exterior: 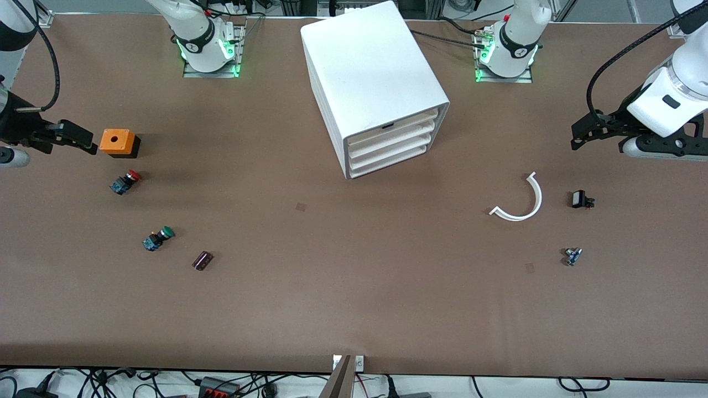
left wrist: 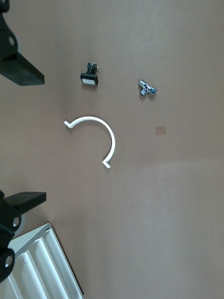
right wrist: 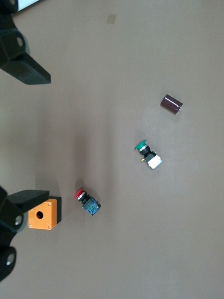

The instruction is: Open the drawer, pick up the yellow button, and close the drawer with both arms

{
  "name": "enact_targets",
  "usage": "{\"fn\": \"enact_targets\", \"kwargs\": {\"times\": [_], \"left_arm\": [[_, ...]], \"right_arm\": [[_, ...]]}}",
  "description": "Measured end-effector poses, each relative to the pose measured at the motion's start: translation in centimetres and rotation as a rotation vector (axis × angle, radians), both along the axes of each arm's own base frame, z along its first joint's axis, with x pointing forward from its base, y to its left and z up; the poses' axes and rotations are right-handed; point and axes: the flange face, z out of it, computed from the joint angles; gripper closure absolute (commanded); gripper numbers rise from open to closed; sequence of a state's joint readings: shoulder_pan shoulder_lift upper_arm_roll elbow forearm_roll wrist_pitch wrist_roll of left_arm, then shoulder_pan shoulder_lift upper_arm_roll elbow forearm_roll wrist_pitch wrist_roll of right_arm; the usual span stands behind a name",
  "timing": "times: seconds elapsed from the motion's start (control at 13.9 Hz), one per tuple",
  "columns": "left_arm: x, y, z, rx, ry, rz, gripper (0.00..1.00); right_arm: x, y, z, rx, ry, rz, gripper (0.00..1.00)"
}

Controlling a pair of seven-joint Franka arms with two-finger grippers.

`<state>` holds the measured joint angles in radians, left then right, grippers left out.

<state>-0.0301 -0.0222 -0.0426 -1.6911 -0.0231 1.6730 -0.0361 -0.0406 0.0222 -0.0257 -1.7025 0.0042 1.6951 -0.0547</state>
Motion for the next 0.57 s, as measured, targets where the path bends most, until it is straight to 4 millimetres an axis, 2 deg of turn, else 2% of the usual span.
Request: {"fn": "enact_targets", "kwargs": {"times": [0.57], "left_arm": [[-0.02, 0.01, 0.03, 0.000, 0.002, 0.000, 0.00]], "right_arm": [[0.06, 0.48, 0.01, 0.000, -0.003, 0.010, 0.00]]}}
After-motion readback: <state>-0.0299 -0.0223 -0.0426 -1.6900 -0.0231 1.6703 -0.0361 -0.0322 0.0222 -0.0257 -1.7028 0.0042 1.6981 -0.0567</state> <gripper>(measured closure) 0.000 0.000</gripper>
